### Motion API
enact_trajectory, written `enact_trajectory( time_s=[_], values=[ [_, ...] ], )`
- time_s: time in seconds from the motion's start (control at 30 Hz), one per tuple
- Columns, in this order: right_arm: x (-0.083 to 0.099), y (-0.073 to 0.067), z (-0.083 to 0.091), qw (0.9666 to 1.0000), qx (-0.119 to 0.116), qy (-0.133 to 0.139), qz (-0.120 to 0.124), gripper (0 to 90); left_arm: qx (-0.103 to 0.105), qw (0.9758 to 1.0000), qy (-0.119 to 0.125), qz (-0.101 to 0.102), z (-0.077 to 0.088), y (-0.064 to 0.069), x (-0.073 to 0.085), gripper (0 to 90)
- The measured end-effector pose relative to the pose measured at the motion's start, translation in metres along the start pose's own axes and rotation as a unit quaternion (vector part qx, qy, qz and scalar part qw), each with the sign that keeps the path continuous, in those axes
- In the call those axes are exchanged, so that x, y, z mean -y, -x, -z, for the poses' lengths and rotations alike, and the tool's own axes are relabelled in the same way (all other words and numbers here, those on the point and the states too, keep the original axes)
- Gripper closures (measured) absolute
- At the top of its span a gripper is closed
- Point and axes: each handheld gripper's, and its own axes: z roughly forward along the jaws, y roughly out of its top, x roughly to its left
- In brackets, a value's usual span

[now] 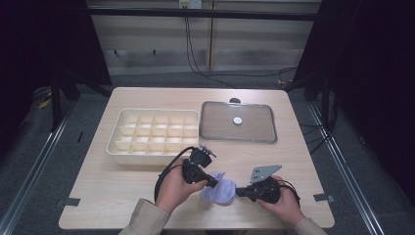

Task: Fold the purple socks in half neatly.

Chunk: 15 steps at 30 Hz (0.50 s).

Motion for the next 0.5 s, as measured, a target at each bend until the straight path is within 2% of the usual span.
enact_trajectory(
  time_s=[0.23, 0.27, 0.5],
  values=[
    [-0.0004, -0.0005, -0.001, 1.0, -0.002, 0.001, 0.001, 90.0, -0.002, 1.0, -0.001, -0.009, -0.0007, 0.0003, -0.0022, 80.8],
    [-0.0007, -0.0008, -0.0012, 1.0, -0.003, 0.001, 0.002, 90.0, -0.001, 1.0, 0.001, -0.002, -0.0009, 0.0012, -0.0023, 80.8],
    [-0.0018, -0.0022, -0.0028, 1.0, -0.003, 0.003, 0.004, 90.0, -0.002, 1.0, 0.002, -0.003, -0.0015, 0.0016, -0.0008, 80.8]
  ],
)
